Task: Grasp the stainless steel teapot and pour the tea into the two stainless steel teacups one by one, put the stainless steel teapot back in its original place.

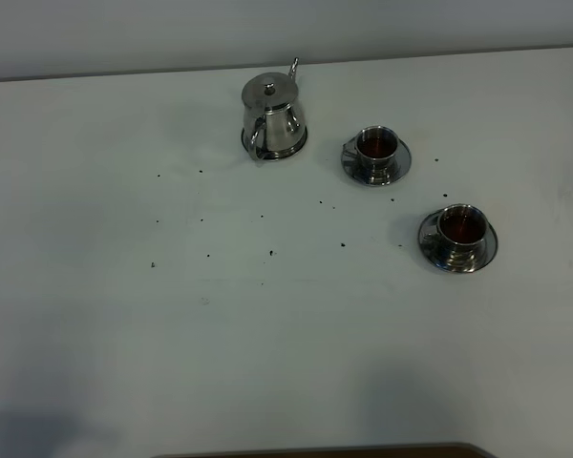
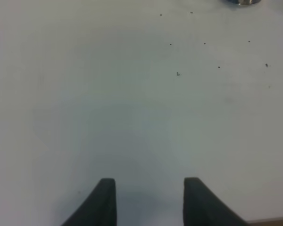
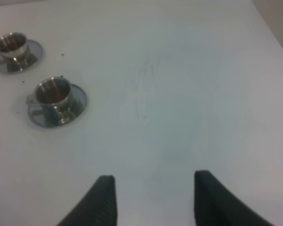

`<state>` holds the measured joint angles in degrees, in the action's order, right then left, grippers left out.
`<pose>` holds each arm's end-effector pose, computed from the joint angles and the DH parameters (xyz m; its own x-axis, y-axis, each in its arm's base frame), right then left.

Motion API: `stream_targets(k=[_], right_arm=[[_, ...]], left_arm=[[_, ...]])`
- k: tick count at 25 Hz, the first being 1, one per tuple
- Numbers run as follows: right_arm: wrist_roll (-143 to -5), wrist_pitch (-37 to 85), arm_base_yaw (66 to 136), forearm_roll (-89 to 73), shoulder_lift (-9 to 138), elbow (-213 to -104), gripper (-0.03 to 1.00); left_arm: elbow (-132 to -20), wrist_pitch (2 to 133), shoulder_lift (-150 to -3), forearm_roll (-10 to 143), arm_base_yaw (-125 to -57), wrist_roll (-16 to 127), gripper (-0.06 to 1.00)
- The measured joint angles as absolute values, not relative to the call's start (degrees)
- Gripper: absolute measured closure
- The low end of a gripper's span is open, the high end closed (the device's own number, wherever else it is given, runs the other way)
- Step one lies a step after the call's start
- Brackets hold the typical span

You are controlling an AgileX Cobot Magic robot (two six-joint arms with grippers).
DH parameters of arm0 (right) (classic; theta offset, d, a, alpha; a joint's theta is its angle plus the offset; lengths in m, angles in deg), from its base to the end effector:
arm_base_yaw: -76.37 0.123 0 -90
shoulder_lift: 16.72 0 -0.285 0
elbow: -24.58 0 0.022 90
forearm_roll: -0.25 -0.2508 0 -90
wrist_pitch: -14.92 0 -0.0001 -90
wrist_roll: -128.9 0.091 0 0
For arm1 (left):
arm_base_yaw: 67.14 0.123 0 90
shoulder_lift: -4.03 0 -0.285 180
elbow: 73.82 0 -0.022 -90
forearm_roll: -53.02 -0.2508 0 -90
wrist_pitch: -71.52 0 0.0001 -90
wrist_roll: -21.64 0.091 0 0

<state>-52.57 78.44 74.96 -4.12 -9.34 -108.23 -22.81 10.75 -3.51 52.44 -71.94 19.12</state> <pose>-0.0108 0.0065 0.2802 -0.4700 0.0200 -0.8825 -0.0317 0.9987 0.0395 -0.0007 0.0009 0.2654 -0.4905 0.0020 -0.8714 0.0569 0.9979 -0.0297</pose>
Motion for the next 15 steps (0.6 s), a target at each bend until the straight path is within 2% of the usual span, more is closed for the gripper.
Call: stream_targets(k=[15], right_arm=[[-52.57,78.44,74.96,-4.12,-9.34,-108.23,0.58]], left_arm=[[-22.81,10.75,-3.51,52.44,-71.94,19.12,0.54]])
